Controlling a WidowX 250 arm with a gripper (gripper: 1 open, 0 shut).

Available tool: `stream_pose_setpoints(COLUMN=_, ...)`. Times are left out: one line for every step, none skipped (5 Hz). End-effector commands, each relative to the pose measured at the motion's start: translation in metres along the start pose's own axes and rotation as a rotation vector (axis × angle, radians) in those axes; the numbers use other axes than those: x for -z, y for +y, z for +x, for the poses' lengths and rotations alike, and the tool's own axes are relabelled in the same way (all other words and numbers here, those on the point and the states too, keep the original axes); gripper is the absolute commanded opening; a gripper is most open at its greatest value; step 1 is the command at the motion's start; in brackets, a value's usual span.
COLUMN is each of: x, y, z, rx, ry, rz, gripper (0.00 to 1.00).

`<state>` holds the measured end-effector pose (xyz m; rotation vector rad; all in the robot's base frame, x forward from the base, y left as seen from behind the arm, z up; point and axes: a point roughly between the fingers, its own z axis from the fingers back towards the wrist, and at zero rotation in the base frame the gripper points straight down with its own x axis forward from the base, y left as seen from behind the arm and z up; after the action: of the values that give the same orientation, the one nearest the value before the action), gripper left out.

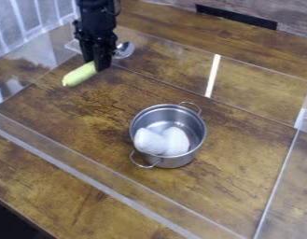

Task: Move the green spoon to the right

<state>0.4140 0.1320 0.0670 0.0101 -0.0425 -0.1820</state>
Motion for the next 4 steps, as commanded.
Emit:
stream_pose_setpoints(x=-0.071, y=-0.017, z=0.022, rx=0.032, ry=-0.121, rz=0.058, gripper=0.00)
stream_pose_setpoints(x=-0.088, y=-0.041, z=0.037, rx=0.034, ry=-0.136, rz=0.058, gripper=0.00)
stream_pose_setpoints(x=-0.084, y=-0.057, z=0.045, rx=-0.042, ry=-0.147, rz=0.044, gripper=0.00)
stream_pose_setpoints(x=-0.076, y=-0.064, z=0.049, rx=-0.086, ry=-0.156, rz=0.029, gripper=0.00)
